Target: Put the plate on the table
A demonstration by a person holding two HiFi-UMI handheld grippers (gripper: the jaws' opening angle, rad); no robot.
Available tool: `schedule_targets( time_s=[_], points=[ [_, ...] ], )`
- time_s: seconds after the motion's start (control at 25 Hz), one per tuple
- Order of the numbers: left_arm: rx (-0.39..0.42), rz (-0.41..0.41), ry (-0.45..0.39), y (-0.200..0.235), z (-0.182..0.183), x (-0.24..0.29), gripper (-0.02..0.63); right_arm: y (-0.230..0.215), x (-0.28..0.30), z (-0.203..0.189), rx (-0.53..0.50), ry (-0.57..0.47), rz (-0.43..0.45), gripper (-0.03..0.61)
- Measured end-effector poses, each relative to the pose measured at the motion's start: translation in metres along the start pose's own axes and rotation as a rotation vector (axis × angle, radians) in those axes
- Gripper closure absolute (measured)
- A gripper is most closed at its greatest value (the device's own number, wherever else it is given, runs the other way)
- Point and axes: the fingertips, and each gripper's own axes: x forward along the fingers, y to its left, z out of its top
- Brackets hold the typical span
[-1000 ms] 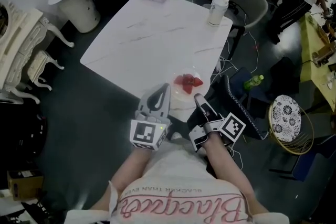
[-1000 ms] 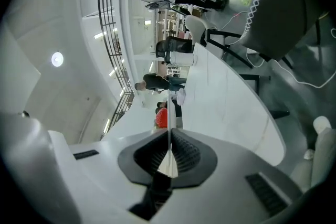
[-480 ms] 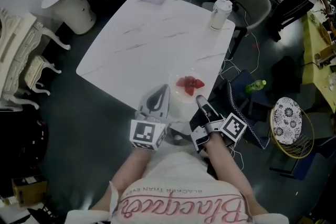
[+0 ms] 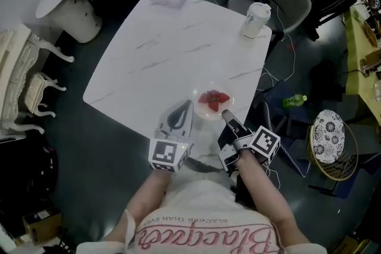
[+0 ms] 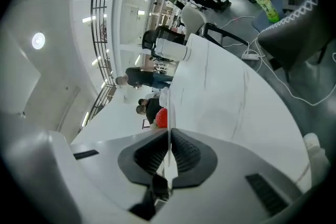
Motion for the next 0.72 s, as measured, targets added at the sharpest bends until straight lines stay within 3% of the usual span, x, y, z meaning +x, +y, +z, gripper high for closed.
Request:
schedule_targets(
  time_s=[0.36,0.72],
  points=[
    [-0.042,0.008,0.083,0.045,-0.026,0.04,0.609,-0.036,0.066,0.018,-0.034,0.032,-0.08,0.564],
    [-0.043,-0.013,0.113,0.069,-0.039,0.083,0.609,-0.056,0.111,0.036,-0.181,0.036,-0.214,0.565]
  ],
)
